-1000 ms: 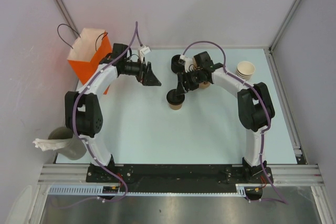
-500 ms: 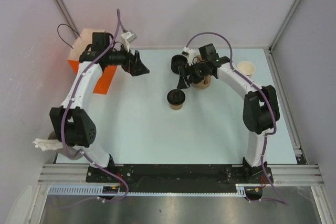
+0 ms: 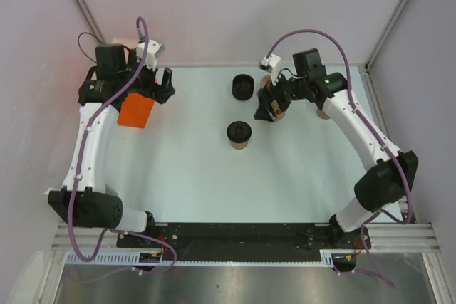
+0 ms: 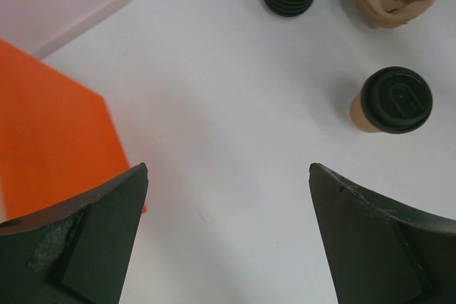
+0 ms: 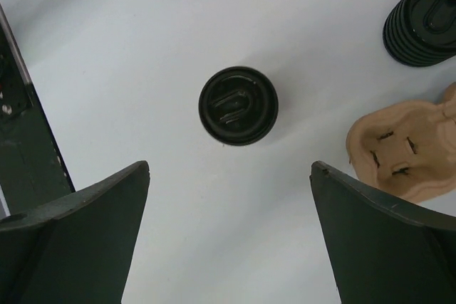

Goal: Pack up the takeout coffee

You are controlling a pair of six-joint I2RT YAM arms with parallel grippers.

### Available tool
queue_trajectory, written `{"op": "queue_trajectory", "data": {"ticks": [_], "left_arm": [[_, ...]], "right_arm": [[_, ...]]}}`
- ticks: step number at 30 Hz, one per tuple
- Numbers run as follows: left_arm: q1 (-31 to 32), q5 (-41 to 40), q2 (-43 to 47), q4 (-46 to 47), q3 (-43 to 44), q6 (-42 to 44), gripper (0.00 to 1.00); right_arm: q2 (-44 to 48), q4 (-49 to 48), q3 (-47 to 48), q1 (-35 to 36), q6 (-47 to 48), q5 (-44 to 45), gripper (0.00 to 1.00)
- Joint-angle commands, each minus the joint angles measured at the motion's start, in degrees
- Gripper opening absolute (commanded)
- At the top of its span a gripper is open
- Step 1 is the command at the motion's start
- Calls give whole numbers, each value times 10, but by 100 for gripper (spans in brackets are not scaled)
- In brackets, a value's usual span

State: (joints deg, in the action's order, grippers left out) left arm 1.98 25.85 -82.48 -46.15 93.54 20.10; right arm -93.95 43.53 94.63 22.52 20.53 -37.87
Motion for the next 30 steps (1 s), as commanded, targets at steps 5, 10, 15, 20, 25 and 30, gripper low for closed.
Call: {"op": "queue_trajectory", "data": {"ticks": [5, 10, 15, 20, 25, 30], "left_arm": [[-18, -44, 139, -39, -70, 43, 99], [-18, -45, 203, -25, -141, 34, 100], [-18, -59, 217, -16, -159, 32, 99], [-18, -28, 229, -14, -151, 20, 99], [-18, -23, 253, 6, -178, 6, 99], [-18, -23, 289, 26, -208, -1, 99]], "right_arm": [[104, 67, -93, 79, 136, 109, 100], [122, 30, -114, 92, 150, 109, 96], [89, -32, -110, 107, 172, 141, 93], [24, -53, -107, 130, 201, 153, 85], [-15, -76, -103, 139, 216, 141, 77], [-47, -72, -87, 139, 226, 111, 72]]}}
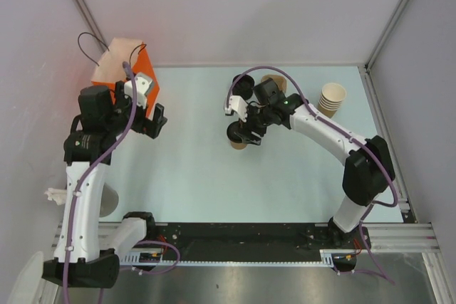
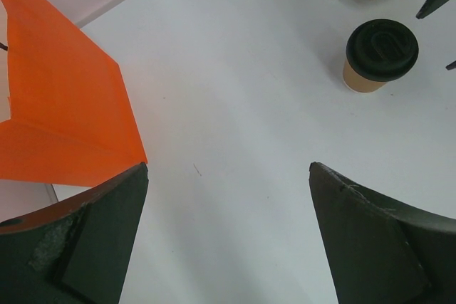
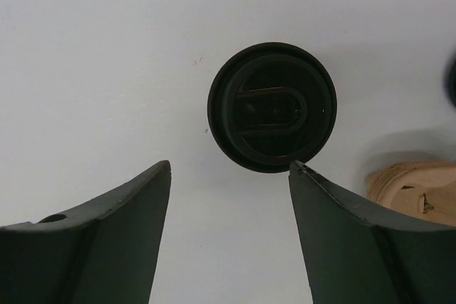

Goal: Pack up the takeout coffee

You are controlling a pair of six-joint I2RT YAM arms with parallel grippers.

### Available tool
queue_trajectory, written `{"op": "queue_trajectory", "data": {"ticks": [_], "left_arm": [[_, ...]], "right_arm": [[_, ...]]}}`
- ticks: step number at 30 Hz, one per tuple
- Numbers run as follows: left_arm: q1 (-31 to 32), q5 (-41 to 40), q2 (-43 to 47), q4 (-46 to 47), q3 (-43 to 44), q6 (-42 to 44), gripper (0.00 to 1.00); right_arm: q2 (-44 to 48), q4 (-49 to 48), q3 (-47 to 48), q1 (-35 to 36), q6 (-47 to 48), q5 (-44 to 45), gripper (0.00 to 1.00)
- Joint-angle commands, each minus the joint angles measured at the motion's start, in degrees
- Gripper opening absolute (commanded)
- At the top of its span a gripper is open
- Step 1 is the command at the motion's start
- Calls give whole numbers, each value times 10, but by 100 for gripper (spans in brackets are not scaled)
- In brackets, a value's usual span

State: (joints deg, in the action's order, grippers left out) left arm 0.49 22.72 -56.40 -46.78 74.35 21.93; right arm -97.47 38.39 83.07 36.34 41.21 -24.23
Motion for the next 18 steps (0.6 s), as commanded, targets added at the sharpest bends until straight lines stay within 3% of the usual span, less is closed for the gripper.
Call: {"op": "queue_trajectory", "data": {"ticks": [1, 18], "left_arm": [[-18, 7, 31, 35, -19, -21, 99], [-42, 29, 39, 52, -43, -32, 99]], "right_arm": [[-18, -20, 34, 0, 21, -28, 70], [-77, -15, 60, 1, 33, -64, 58]]}}
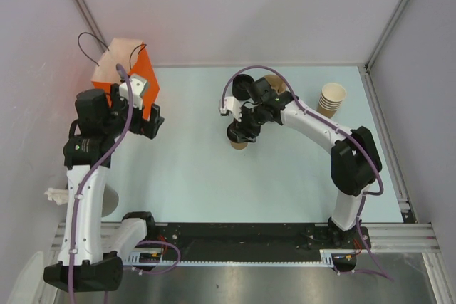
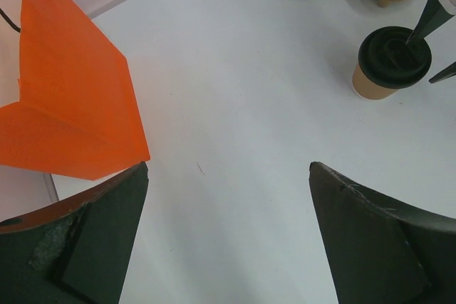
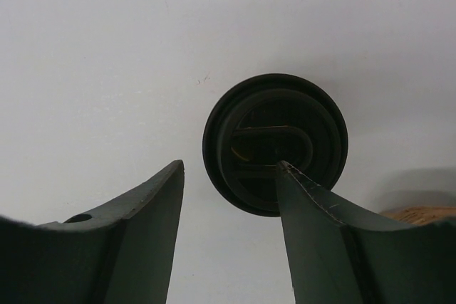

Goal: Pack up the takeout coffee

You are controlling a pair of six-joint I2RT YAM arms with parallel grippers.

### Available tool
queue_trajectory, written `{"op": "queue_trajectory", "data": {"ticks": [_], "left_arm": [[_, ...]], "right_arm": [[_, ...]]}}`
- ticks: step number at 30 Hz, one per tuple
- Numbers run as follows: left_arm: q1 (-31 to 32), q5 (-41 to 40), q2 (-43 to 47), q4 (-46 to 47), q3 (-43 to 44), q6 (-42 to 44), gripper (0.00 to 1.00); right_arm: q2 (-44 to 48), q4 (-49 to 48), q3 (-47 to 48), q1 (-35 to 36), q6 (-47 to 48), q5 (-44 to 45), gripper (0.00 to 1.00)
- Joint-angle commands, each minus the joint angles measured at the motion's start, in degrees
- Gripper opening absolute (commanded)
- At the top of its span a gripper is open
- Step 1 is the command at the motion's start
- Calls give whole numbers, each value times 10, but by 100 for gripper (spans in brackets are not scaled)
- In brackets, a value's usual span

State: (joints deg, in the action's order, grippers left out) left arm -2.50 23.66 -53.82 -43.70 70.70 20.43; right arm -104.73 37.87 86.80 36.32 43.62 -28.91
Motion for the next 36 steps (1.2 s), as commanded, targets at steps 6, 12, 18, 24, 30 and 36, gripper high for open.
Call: {"op": "queue_trajectory", "data": {"ticks": [6, 12, 18, 24, 30, 36], "left_arm": [[-20, 24, 11, 20, -4, -21, 99], [-25, 24, 9, 21, -4, -21, 99], [-29, 28, 11, 25, -8, -25, 99], [-31, 28, 9, 25, -7, -27, 100], [-34, 28, 14, 27, -10, -28, 99], [-36, 29, 14, 27, -10, -29, 99]], "right_arm": [[-12, -12, 15, 5, 12, -11, 54], [-15, -20, 9, 13, 16, 4, 51], [-21, -24, 6, 18, 18, 16, 46], [-28, -24, 4, 23, 21, 28, 37], [-31, -24, 4, 24, 23, 38, 26], [-35, -17, 6, 25, 27, 41, 15]]}}
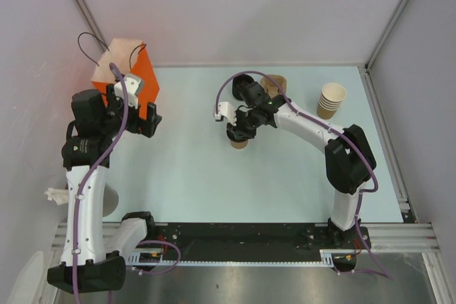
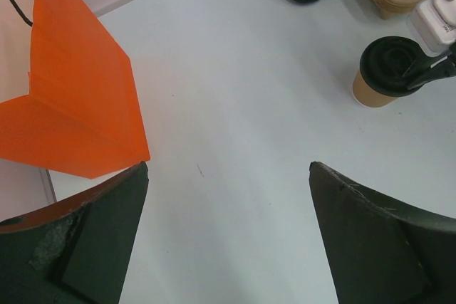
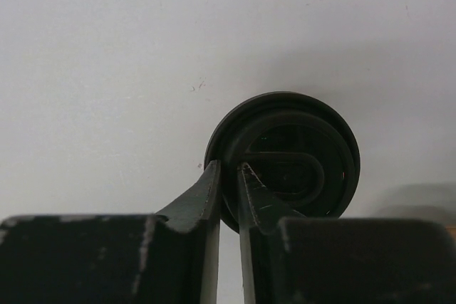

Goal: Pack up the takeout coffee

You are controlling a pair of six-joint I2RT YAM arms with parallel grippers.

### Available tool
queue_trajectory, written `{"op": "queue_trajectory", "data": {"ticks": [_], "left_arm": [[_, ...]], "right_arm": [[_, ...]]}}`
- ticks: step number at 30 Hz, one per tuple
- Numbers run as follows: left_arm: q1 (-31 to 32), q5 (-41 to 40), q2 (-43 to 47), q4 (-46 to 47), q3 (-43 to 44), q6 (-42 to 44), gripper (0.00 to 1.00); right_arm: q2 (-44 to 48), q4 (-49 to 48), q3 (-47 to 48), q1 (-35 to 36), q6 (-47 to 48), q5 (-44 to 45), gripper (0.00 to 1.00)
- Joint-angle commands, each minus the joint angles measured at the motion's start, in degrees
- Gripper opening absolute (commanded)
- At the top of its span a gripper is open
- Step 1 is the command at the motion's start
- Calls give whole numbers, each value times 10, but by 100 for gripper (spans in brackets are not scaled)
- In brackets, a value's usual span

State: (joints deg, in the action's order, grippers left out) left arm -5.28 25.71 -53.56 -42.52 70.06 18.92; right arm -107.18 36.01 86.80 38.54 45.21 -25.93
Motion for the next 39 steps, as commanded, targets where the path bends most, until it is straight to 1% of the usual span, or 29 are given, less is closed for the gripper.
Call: {"op": "queue_trajectory", "data": {"ticks": [1, 9, 16, 21, 25, 31, 36, 39], "left_arm": [[-8, 9, 11, 16, -4, -14, 99], [-8, -9, -6, 15, 2, -17, 99], [-9, -54, -53, -13, 58, 0, 99], [-9, -71, -84, -9, 87, 18, 100], [-8, -94, -120, 0, 132, 28, 99], [-9, -118, -191, 28, 208, 29, 99], [-7, -154, -247, 62, 261, 36, 99], [-7, -169, -287, 76, 296, 46, 99]], "right_arm": [[-8, 3, 6, 3, 10, 11, 13], [3, 30, 22, 2, 5, 23, 0], [33, 70, 28, -9, -3, 29, 0], [68, 84, 1, -21, -11, 44, 0], [106, 91, -29, -38, -16, 48, 0], [154, 95, -81, -94, -34, 41, 0], [216, 95, -124, -144, -49, 43, 0], [256, 97, -148, -161, -54, 41, 0]]}}
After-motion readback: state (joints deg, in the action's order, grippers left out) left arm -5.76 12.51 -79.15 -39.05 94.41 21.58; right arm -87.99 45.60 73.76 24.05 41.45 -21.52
